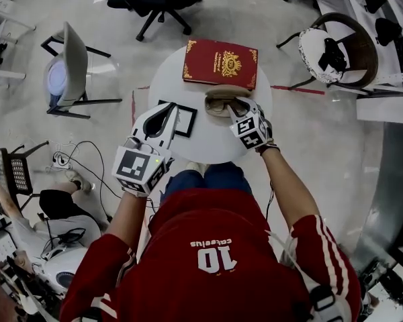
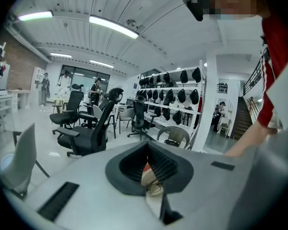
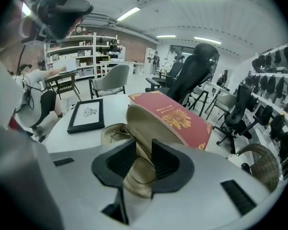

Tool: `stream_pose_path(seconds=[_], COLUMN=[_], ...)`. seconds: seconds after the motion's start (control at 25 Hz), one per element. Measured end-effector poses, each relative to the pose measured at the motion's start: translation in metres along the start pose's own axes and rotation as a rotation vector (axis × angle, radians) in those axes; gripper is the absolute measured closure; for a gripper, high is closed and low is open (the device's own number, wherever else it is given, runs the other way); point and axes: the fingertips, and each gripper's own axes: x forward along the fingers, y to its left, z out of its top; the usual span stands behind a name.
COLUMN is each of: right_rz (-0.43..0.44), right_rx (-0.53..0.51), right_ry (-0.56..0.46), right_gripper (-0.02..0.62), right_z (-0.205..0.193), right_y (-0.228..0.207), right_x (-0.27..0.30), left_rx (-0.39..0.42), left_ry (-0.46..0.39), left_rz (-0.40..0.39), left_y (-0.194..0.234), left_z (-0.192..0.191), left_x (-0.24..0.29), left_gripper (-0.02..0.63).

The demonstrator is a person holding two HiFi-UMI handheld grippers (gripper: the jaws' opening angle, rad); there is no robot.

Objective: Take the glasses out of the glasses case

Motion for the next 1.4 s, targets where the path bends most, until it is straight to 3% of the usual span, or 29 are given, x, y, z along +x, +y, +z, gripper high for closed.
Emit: stream_pose_path(seconds=[0.4, 0.68, 1.08, 1.4], right_rz=[0.022, 0.080, 0.139, 0.141], right_rx=[-0.150, -0.216, -0.336, -0.363], right_ry=[0.100, 0.141, 0.173, 0.173], right_gripper=[0.499, 0.500, 0.566, 0.569], right_z=[-0.018, -0.018, -0.020, -0.014], right_y=[0.000, 0.003, 0.007, 0.011], right_x=[0.035, 0.047, 0.045, 0.036], left_rx=[-0.111, -0.147, -0.167, -0.152], left_ry=[0.042, 0.091, 0.073, 0.063], left_rz=[0.007, 0.044, 0.040, 0.035], left_y=[-0.002, 0.005, 0.010, 0.010], left_z=[-0.024, -0.023, -0.027, -0.020], left_x=[0.007, 0.013, 0.009, 0.000], left_gripper=[0.597, 0.597, 0.597, 0.597])
